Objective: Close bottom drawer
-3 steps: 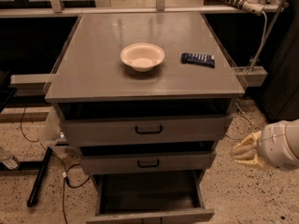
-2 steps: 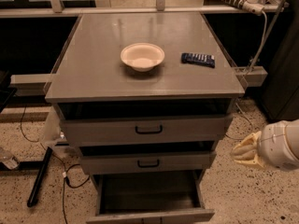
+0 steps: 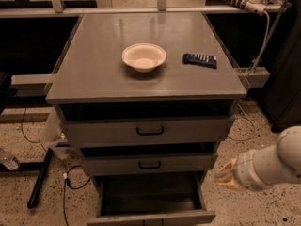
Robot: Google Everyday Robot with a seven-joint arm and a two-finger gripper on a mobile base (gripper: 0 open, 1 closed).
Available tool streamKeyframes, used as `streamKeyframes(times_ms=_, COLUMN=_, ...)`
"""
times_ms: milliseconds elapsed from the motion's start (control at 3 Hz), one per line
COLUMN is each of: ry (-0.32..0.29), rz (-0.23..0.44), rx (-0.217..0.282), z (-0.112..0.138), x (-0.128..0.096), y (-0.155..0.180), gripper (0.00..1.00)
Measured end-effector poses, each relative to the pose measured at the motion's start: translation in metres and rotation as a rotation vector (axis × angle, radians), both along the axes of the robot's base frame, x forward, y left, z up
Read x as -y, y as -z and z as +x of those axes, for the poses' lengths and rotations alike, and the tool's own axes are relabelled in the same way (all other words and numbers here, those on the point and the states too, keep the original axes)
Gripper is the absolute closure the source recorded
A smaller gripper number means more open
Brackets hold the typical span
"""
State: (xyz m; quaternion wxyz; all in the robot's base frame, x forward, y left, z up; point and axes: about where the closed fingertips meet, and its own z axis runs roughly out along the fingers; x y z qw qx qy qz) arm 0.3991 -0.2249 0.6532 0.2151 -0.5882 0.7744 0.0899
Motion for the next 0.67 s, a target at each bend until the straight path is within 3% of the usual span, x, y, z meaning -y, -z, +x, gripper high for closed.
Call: streamKeyframes(times_ms=667, ry=0.08, rz=0.093, rx=-0.052, z=0.002, x=-0.002, y=0.157, gripper=1.0)
